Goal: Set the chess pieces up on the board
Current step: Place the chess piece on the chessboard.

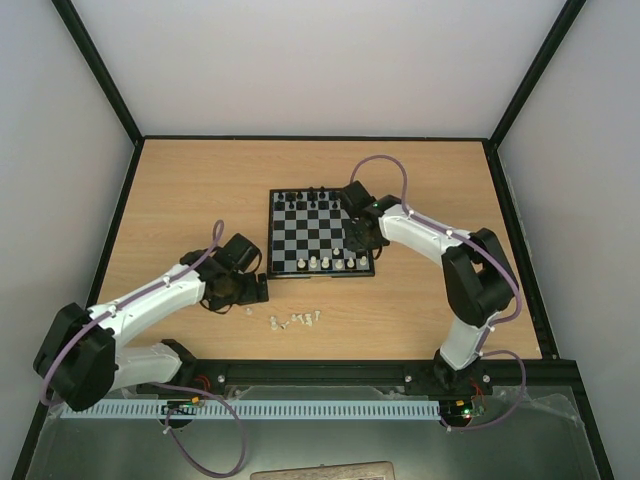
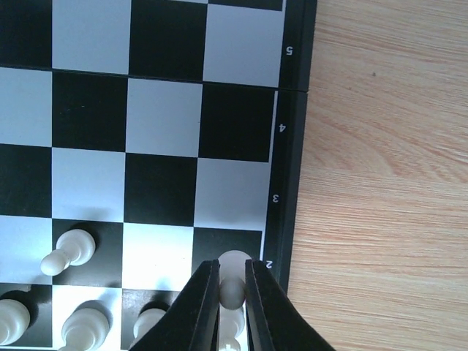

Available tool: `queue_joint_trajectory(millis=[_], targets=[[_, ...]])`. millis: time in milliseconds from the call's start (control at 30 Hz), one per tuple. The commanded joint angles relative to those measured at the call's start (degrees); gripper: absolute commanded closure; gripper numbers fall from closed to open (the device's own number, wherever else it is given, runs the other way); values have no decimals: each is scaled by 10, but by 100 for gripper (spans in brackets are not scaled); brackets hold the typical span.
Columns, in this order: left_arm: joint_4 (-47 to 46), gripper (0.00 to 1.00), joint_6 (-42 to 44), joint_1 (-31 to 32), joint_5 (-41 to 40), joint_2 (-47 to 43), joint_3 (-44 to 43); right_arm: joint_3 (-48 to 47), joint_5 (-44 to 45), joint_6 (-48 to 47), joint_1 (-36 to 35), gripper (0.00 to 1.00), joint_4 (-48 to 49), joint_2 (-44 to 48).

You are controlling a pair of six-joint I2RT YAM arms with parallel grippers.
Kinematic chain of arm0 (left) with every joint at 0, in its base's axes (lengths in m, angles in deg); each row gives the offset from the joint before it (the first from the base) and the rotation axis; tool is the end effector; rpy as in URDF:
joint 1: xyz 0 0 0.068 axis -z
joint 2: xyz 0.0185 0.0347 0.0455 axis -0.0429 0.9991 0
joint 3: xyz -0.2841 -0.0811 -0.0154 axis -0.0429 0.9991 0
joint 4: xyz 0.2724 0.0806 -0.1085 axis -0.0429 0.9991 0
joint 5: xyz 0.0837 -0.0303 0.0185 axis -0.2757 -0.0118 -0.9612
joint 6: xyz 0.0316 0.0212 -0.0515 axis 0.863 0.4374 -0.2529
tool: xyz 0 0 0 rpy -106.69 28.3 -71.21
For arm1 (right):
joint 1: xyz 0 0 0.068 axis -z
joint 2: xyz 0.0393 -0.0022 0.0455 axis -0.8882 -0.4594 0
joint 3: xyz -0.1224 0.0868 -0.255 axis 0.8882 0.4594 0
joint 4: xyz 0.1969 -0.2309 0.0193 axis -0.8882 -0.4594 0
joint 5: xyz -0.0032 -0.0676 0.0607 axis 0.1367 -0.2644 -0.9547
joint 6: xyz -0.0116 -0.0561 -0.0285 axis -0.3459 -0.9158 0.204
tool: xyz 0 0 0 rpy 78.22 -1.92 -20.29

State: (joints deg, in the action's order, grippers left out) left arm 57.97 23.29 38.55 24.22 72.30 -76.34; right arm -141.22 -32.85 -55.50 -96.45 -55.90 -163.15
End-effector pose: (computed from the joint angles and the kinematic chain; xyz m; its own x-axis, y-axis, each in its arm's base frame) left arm 0.1959 -0.1435 0.1776 -0.9575 -0.1603 -0.2397 -0.1000 0.9642 -0.2454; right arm 0.3517 0.2211 0.1975 -0.8400 -0.0932 -0.5345 -0.1144 0.9934 0.0066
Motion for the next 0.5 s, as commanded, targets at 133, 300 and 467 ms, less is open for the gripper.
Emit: queue_joint_trajectory(millis=[133,300,467], targets=[[0,1,-6,1,18,10,13,-3,-14,-14,1,89,0,-29],[-4,1,-11,1,19,16,16,4,-13,-13,1,89,2,-33],[-10,1,-18,-2,13,19,20,13,-16,-13,1,89,4,-34]])
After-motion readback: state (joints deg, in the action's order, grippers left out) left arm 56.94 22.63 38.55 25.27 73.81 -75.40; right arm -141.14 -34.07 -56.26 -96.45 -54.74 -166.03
